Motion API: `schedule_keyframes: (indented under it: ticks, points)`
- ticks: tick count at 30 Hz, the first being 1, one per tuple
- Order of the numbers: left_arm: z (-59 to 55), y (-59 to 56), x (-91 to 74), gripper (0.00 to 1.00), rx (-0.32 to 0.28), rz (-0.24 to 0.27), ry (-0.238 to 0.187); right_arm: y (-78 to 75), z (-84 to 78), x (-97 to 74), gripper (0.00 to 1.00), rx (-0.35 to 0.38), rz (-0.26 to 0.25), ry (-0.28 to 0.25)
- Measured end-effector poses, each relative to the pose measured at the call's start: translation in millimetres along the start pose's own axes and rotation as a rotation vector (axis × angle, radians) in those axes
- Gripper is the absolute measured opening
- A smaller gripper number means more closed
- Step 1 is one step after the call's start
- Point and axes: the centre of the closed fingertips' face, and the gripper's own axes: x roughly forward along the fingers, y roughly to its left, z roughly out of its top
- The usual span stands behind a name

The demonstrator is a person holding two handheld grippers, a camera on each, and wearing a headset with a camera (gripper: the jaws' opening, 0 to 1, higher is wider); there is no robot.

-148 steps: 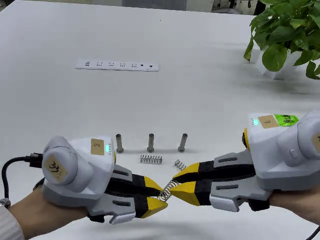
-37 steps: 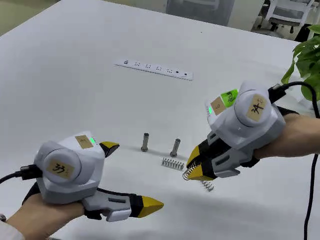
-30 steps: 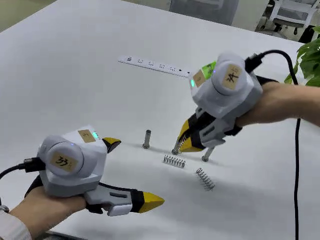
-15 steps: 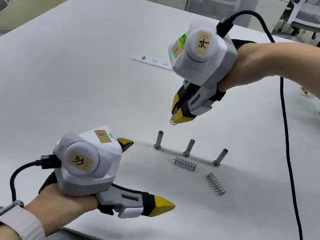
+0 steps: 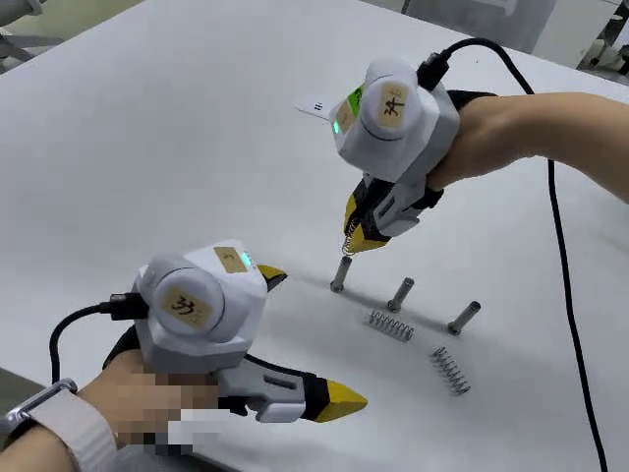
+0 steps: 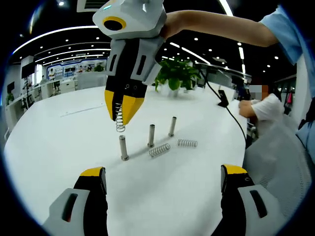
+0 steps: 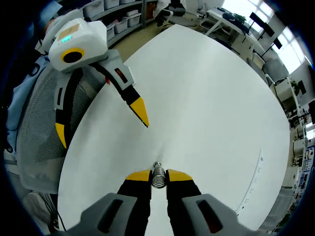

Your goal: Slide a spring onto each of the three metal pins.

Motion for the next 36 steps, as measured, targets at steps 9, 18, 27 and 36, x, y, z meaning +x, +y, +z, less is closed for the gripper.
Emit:
schedule_keyframes:
  ticks: [9, 18, 27, 36]
  points:
    - [-2.6, -0.9, 0.4, 0.98, -0.005, -0.007, 0.009, -0.1, -7.4, 7.2, 0.12, -0.002, 0.008, 0.023]
    - [-4.1, -0.5, 0.7, 0.98, -0.012, -0.010, 0.013, -0.8, -9.6, 10.6, 0.12, -0.005, 0.007, 0.026]
    - [-5.2, -1.5, 1.3, 0.97, -0.016, -0.017, 0.020, -0.5, -9.1, 12.9, 0.12, -0.007, 0.007, 0.026]
    - [-6.9, -1.3, 2.4, 0.97, -0.021, -0.021, 0.025, -0.6, -11.6, 17.1, 0.12, -0.023, 0.002, 0.042]
